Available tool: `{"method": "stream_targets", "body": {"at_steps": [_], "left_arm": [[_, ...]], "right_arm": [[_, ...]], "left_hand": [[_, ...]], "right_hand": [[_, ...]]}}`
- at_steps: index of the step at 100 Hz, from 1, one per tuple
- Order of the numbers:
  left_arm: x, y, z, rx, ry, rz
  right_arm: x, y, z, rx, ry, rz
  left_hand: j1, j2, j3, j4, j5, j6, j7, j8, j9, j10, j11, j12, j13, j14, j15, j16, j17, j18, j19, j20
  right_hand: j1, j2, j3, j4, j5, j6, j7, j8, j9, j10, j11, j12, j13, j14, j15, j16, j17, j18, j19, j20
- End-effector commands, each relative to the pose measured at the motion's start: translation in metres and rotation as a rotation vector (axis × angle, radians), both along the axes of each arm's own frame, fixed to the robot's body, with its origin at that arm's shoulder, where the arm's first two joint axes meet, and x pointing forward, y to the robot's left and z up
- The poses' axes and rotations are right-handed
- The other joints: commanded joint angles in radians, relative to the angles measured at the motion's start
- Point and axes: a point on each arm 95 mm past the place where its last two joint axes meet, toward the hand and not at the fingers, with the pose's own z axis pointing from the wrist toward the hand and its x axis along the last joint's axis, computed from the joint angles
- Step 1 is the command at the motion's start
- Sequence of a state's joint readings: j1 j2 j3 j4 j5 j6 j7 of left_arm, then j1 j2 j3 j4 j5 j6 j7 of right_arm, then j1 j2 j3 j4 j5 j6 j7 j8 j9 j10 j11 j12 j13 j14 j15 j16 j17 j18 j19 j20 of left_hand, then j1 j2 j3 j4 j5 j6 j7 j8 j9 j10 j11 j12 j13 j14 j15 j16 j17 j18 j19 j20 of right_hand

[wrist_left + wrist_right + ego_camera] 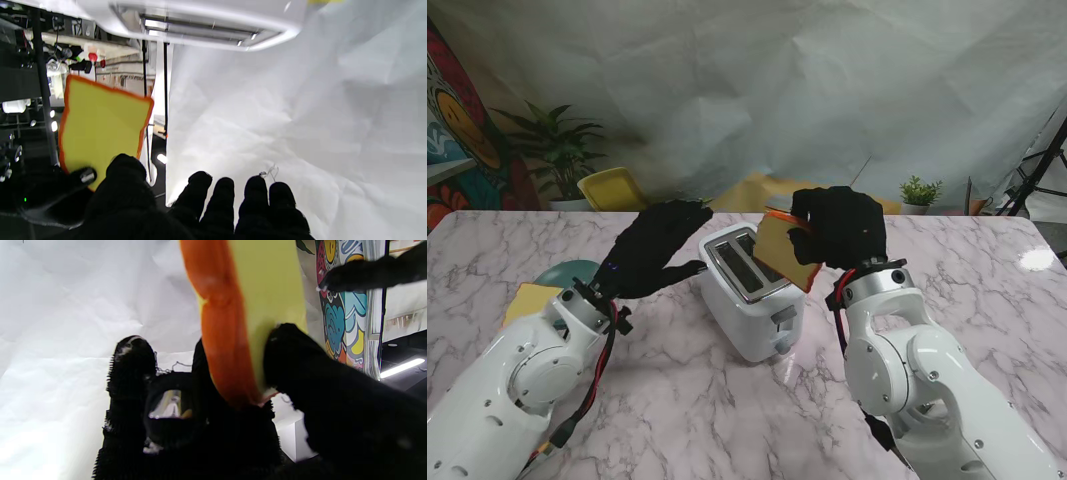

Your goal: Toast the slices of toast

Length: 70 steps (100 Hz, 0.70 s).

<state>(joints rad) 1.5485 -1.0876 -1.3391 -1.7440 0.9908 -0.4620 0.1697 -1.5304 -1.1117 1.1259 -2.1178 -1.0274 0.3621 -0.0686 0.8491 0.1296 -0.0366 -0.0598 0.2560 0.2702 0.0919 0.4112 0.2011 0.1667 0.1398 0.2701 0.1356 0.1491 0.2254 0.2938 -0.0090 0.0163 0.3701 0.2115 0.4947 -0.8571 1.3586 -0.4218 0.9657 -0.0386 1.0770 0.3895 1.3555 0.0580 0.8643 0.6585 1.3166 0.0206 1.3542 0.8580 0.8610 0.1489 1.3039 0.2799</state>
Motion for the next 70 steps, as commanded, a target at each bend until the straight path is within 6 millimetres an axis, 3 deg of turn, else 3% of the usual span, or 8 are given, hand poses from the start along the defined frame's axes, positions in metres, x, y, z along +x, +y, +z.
{"method": "stream_targets", "body": {"at_steps": [1,8,26,51,70], "left_arm": [[-0.004,0.011,-0.023,0.03,0.082,0.013],[-0.006,0.02,-0.033,0.069,0.116,0.022],[-0.008,0.033,-0.045,0.1,0.225,0.041],[-0.01,0.04,-0.031,0.131,0.24,0.02],[-0.013,0.04,-0.008,0.135,0.239,-0.008]], "right_arm": [[0.003,0.001,0.001,0.008,0.002,-0.007],[0.005,0.003,0.0,0.015,0.005,-0.011],[0.013,0.011,-0.003,0.036,0.022,-0.019],[0.028,0.023,-0.011,0.06,0.034,-0.038],[0.042,0.026,-0.019,0.056,0.056,-0.055]], "left_hand": [[-0.039,0.073,-0.01,0.009,-0.065,0.03,-0.045,-0.019,-0.062,0.01,-0.056,-0.036,-0.052,0.003,-0.05,-0.052,-0.009,-0.056,-0.09,-0.05],[-0.063,0.091,-0.013,0.008,-0.087,0.042,-0.062,-0.028,-0.084,0.022,-0.098,-0.049,-0.066,0.007,-0.095,-0.088,-0.01,-0.055,-0.154,-0.075],[-0.106,0.114,-0.015,0.006,-0.117,0.061,-0.084,-0.045,-0.11,0.041,-0.152,-0.075,-0.092,0.021,-0.159,-0.123,-0.022,-0.04,-0.241,-0.078],[-0.108,0.108,-0.014,0.006,-0.116,0.056,-0.084,-0.048,-0.109,0.041,-0.153,-0.095,-0.09,0.019,-0.168,-0.124,-0.018,-0.042,-0.266,-0.063],[-0.105,0.101,-0.012,0.008,-0.108,0.052,-0.081,-0.05,-0.106,0.032,-0.147,-0.091,-0.085,0.017,-0.162,-0.122,-0.007,-0.042,-0.277,-0.053]], "right_hand": [[0.044,-0.024,0.141,0.003,0.067,-0.104,0.085,0.032,0.091,0.081,0.062,0.008,0.004,-0.112,0.064,0.014,0.02,-0.006,0.027,0.002],[0.044,-0.026,0.142,0.003,0.069,-0.103,0.085,0.031,0.092,0.081,0.062,0.008,0.004,-0.112,0.066,0.014,0.022,-0.008,0.029,0.003],[0.046,-0.037,0.143,0.001,0.075,-0.096,0.084,0.026,0.099,0.085,0.062,0.007,0.004,-0.109,0.072,0.014,0.025,-0.008,0.033,0.005],[0.046,-0.044,0.147,-0.001,0.08,-0.093,0.084,0.022,0.1,0.087,0.068,0.009,0.004,-0.108,0.08,0.014,0.031,-0.009,0.039,0.006],[0.045,-0.05,0.148,-0.002,0.082,-0.094,0.083,0.019,0.101,0.087,0.073,0.01,0.004,-0.107,0.084,0.014,0.034,-0.01,0.042,0.007]]}}
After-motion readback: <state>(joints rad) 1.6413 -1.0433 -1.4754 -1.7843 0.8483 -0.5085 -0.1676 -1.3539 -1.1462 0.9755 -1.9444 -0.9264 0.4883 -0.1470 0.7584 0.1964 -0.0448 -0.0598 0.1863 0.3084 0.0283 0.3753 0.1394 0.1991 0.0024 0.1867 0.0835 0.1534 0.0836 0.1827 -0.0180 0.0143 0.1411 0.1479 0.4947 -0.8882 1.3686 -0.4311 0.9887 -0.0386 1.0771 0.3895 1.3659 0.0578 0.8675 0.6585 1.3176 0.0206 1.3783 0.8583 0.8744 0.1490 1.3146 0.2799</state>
